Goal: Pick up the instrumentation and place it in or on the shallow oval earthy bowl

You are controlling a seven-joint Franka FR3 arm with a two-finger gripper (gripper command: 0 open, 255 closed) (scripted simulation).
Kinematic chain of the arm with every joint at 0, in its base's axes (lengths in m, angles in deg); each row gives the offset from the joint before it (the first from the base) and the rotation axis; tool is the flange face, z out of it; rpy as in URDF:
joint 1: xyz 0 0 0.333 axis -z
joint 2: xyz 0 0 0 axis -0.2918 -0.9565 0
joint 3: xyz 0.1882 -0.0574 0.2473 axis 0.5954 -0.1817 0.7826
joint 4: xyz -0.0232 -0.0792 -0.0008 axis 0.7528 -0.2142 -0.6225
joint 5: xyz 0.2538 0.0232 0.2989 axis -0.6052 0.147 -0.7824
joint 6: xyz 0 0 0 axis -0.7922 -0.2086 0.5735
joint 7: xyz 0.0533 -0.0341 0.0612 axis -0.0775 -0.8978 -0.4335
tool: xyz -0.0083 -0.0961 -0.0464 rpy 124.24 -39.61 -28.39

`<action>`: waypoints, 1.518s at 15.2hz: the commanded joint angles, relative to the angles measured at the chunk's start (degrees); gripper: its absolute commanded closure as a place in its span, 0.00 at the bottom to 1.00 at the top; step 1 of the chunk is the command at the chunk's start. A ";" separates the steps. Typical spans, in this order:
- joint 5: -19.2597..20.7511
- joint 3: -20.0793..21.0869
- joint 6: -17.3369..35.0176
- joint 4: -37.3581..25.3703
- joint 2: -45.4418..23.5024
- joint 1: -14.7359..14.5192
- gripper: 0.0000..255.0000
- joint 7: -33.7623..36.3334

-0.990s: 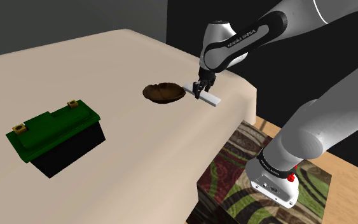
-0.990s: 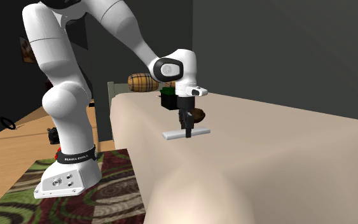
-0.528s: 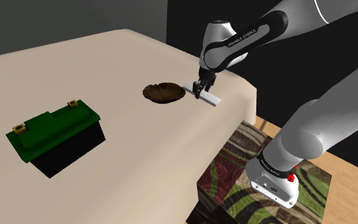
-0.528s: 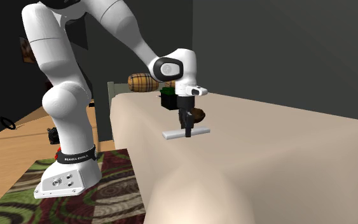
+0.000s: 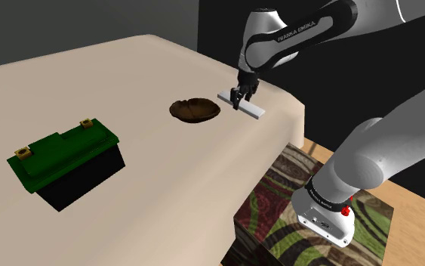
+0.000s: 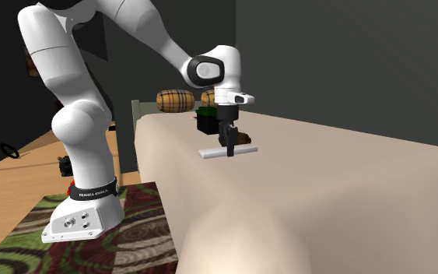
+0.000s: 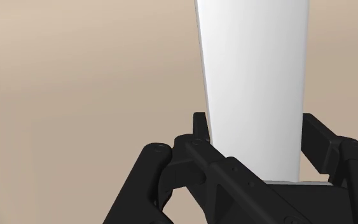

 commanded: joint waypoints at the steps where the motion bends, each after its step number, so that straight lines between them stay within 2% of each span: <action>1: 0.01 -0.07 -1.58 -0.68 0.88 0.06 1.00 -0.16; 23: -0.21 0.24 -19.88 -12.49 7.37 -0.02 1.00 -0.45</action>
